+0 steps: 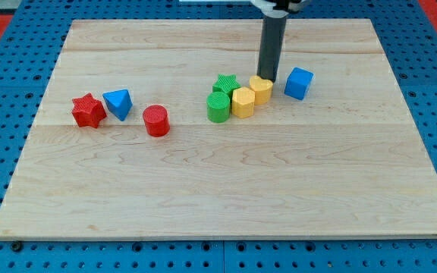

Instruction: Place the blue cube above the green star

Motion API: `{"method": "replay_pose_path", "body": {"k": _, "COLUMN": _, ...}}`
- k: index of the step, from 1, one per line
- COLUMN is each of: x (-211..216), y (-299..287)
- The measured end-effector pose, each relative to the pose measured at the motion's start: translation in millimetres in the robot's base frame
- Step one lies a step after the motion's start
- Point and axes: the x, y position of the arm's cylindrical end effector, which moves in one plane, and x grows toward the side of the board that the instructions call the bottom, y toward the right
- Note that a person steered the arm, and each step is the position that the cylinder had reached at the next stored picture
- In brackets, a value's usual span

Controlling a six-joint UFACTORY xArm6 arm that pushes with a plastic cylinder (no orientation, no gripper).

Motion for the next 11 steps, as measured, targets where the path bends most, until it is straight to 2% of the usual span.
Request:
{"method": "replay_pose_path", "body": {"k": 1, "x": 1, "y": 12}}
{"method": "replay_pose_path", "body": {"k": 3, "x": 46, "y": 24}}
{"method": "replay_pose_path", "body": {"k": 4, "x": 58, "y": 62}}
{"method": "replay_pose_path", "body": {"k": 5, "x": 47, "y": 110}}
{"method": "replay_pose_path", "body": {"k": 6, "x": -34, "y": 83}}
{"method": "replay_pose_path", "body": {"k": 7, "x": -100, "y": -17}}
{"method": "replay_pose_path", "body": {"k": 8, "x": -66, "y": 84}}
{"method": "replay_pose_path", "body": {"k": 9, "x": 36, "y": 124}}
{"method": "replay_pose_path", "body": {"k": 10, "x": 34, "y": 84}}
{"method": "replay_pose_path", "body": {"k": 11, "x": -21, "y": 55}}
